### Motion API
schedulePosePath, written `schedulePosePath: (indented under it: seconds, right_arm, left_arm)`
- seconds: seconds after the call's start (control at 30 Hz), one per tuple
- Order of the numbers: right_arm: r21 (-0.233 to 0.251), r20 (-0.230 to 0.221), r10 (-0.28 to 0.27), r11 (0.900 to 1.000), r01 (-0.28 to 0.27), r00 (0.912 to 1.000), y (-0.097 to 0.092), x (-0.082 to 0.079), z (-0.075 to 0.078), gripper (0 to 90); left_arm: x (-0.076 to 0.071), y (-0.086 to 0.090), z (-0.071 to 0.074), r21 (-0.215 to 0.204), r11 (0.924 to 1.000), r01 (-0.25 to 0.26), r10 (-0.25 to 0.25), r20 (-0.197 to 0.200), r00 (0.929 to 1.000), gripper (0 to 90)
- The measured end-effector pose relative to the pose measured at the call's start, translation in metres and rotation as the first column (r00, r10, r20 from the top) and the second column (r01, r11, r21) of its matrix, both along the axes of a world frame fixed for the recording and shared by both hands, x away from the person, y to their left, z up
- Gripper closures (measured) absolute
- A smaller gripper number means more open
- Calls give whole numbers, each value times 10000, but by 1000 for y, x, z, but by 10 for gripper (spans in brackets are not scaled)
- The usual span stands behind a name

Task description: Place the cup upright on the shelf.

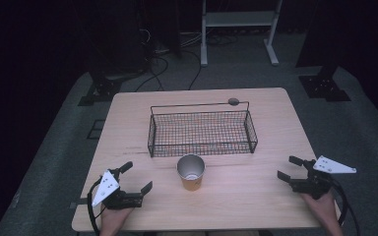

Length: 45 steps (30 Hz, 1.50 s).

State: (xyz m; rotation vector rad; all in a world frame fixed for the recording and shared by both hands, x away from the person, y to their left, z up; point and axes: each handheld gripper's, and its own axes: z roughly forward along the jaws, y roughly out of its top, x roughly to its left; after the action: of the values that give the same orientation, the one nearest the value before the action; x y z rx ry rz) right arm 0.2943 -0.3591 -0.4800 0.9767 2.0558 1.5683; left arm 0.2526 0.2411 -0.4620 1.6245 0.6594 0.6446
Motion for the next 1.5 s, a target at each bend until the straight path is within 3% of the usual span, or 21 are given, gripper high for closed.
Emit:
schedulePosePath:
  seconds: [0.87,1.5]
  right_arm:
    - [24,-3,8,10000,-8,10000,0,0,0,151]
    - [50,2,-1,10000,1,10000,0,0,0,151]
  left_arm:
    - [0,-26,0,314,9967,748,-748,-15,9972,24]
    - [0,-44,0,478,9902,1316,-1314,-71,9913,24]
